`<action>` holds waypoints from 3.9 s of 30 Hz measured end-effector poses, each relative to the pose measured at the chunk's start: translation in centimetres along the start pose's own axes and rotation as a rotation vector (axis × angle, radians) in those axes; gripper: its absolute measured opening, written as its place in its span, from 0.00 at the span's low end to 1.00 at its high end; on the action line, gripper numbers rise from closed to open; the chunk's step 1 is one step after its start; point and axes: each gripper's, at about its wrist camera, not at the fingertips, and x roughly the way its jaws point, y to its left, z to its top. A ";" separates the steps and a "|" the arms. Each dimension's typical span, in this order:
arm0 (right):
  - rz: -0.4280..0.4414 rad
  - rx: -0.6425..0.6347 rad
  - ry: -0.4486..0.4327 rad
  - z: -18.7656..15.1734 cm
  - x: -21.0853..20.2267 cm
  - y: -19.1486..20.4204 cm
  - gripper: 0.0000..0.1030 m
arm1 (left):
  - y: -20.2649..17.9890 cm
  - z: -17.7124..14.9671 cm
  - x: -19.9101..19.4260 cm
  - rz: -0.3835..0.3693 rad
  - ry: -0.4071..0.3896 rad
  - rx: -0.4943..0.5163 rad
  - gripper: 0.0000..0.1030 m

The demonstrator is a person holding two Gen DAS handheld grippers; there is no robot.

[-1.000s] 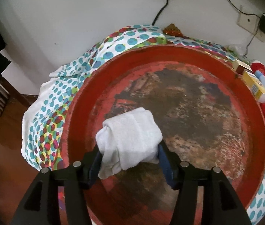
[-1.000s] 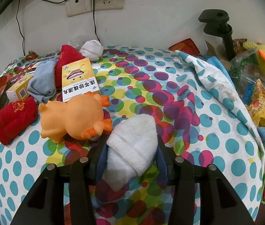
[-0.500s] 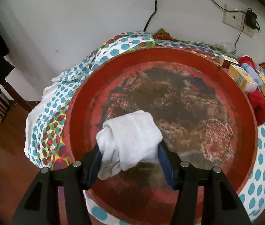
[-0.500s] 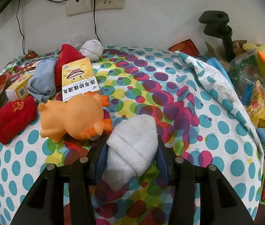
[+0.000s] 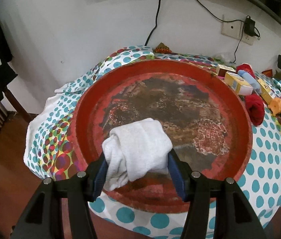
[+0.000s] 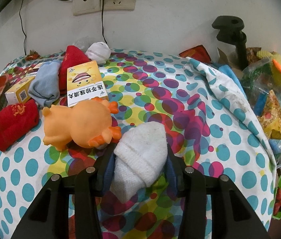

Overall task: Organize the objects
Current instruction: 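Lower the white sock onto the red tray and open the left gripper, then carry the white sock with the right gripper to the red tray and release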

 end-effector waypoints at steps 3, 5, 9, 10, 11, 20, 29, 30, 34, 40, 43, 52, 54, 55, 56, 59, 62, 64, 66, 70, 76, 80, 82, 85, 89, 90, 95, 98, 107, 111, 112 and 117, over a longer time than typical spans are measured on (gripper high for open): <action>-0.008 -0.003 0.000 0.0 0.0 0.1 0.40 | 0.1 -0.2 -0.2 -0.011 -0.024 -0.003 0.65; -0.020 -0.010 0.000 0.0 0.0 0.2 0.40 | 0.2 0.0 -0.2 -0.002 -0.045 -0.005 0.69; -0.035 -0.013 0.000 0.0 -0.1 0.4 0.40 | 1.0 1.1 0.7 -0.006 -0.041 -0.023 0.69; -0.036 -0.011 0.000 0.0 -0.1 0.4 0.40 | 1.2 1.4 0.9 0.001 -0.036 -0.026 0.69; -0.037 -0.009 0.000 0.0 0.0 0.3 0.40 | 1.5 1.7 1.1 0.008 -0.031 -0.037 0.69; -0.047 0.025 0.002 -0.5 -0.9 0.2 0.38 | 2.3 0.4 0.8 0.029 -0.010 -0.067 0.69; 0.004 0.005 -0.073 0.3 -6.5 2.4 0.38 | 2.9 -0.6 -1.2 0.013 -0.013 -0.119 0.69; 0.017 -0.002 -0.083 0.6 -7.1 3.0 0.38 | 2.9 -0.6 -1.3 0.010 -0.008 -0.119 0.69; 0.094 -0.047 -0.118 2.0 -9.0 6.7 0.38 | 3.2 -0.6 -1.9 0.004 -0.012 -0.147 0.69; 0.204 -0.160 -0.123 3.2 -9.9 14.4 0.38 | 3.5 -0.6 -2.9 0.037 -0.034 -0.124 0.69; 0.251 -0.215 -0.111 3.5 -9.8 18.1 0.38 | 4.1 -0.6 -3.0 0.044 -0.034 -0.134 0.69; 0.329 -0.375 -0.063 2.8 -8.3 28.0 0.39 | 5.7 -0.8 -3.1 0.049 -0.031 -0.162 0.69; 0.337 -0.386 -0.051 2.8 -7.7 29.4 0.39 | 6.1 -0.8 -3.0 0.060 -0.028 -0.169 0.69; 0.339 -0.392 -0.042 3.0 -7.3 30.0 0.39 | 6.2 -0.8 -3.0 0.062 -0.026 -0.174 0.69; 0.334 -0.401 -0.037 3.1 -6.8 30.6 0.39 | 6.4 -0.8 -3.0 0.062 -0.024 -0.179 0.69; 0.327 -0.409 -0.012 3.5 -5.6 31.8 0.39 | 7.0 -1.0 -2.8 0.055 -0.016 -0.199 0.69; 0.317 -0.405 0.014 3.9 -4.3 32.4 0.39 | 7.4 -1.0 -2.6 0.055 -0.011 -0.212 0.69; 0.320 -0.395 0.033 4.1 -3.7 32.5 0.39 | 7.5 -1.1 -2.6 0.056 -0.010 -0.214 0.69; 0.309 -0.398 0.040 4.3 -3.1 32.7 0.39 | 7.5 -1.1 -2.5 0.056 -0.007 -0.212 0.69; 0.306 -0.405 0.050 4.4 -2.4 33.1 0.40 | 7.2 -1.1 -2.3 0.057 -0.001 -0.203 0.69; 0.296 -0.411 0.037 4.6 -2.3 33.4 0.42 | 7.0 -1.2 -2.0 0.051 0.006 -0.194 0.69; 0.294 -0.399 0.033 4.5 -2.4 33.1 0.52 | 6.6 -1.2 -1.8 0.049 0.011 -0.184 0.69; 0.295 -0.389 0.020 4.5 -2.8 32.8 0.60 | 6.4 -1.2 -1.9 0.048 0.008 -0.181 0.69; 0.297 -0.387 0.003 4.6 -3.5 32.5 0.65 | 6.2 -1.2 -2.0 0.040 0.006 -0.178 0.69; 0.315 -0.373 -0.009 4.6 -4.5 32.2 0.66 | 5.7 -1.1 -2.2 0.037 0.005 -0.165 0.69; 0.320 -0.373 -0.012 4.6 -4.7 32.1 0.66 | 5.5 -1.1 -2.3 0.036 0.004 -0.160 0.69; 0.333 -0.373 -0.032 4.4 -6.3 31.7 0.70 | 4.8 -1.0 -2.5 0.035 0.000 -0.135 0.69; 0.341 -0.367 -0.047 4.3 -7.4 30.9 0.72 | 4.4 -1.0 -2.6 0.028 0.000 -0.131 0.69; 0.302 -0.315 -0.081 2.9 -9.0 26.4 0.75 | 2.2 -1.0 -2.9 0.015 0.000 -0.078 0.69; 0.263 -0.265 -0.086 2.3 -9.2 22.7 0.75 | 1.0 -1.1 -2.8 0.005 0.003 -0.050 0.69; 0.249 -0.245 -0.086 2.1 -9.1 21.3 0.75 | 0.6 -1.1 -2.8 0.001 0.003 -0.042 0.69; 0.148 -0.160 -0.068 1.5 -8.1 14.9 0.80 | -1.7 -1.3 -3.0 -0.004 0.002 0.007 0.69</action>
